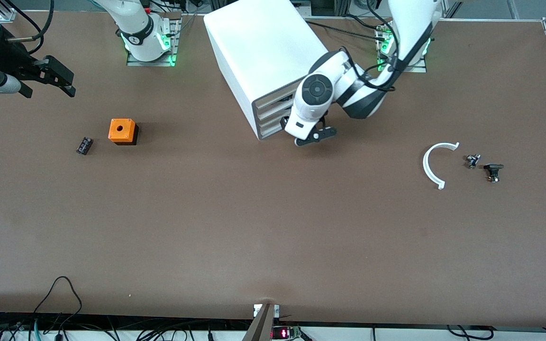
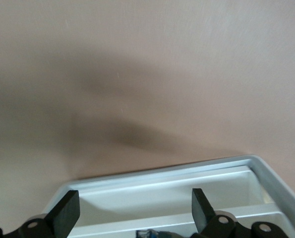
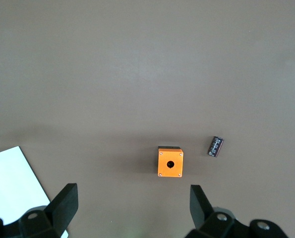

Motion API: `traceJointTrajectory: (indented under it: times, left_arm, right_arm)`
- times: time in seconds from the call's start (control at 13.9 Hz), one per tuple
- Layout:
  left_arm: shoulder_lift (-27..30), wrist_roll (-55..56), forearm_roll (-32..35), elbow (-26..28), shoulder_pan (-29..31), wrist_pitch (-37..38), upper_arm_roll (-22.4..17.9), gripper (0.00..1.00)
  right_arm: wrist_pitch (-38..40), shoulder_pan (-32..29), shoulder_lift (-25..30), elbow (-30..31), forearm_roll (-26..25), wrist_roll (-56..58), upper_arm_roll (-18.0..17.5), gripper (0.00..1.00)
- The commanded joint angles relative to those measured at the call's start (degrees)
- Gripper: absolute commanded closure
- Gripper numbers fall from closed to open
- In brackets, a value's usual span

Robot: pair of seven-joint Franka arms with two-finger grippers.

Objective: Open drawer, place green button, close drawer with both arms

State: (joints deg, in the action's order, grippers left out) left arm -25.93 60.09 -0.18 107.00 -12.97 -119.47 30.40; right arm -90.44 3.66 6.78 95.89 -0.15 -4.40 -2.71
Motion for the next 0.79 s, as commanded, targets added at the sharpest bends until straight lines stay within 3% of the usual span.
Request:
traceJointTrajectory:
  times: [0.0,0.29,0.5,0.72]
  left_arm:
    - [0.6,-9.5,0.4,-5.2,4.8,7.2,0.5,0.01]
    - [0.7,-20.2,10.1,-14.7,8.0,19.2,0.8,0.01]
    - [0.7,-29.1,11.0,-22.7,11.2,26.3,0.5,0.01]
    - [2.1,-38.5,11.0,-26.5,15.8,30.4,0.4,0.01]
  right_arm:
    - [1.3,-0.2,-2.6,-4.4,0.5,0.0,-0.1,0.0]
    - [1.3,-0.3,-2.7,-5.5,0.6,0.1,-0.1,0.0]
    - [1.2,-0.3,-2.7,-5.6,0.6,0.1,0.0,0.0]
    - [0.8,-0.4,-2.7,-5.6,0.6,0.0,0.0,0.0]
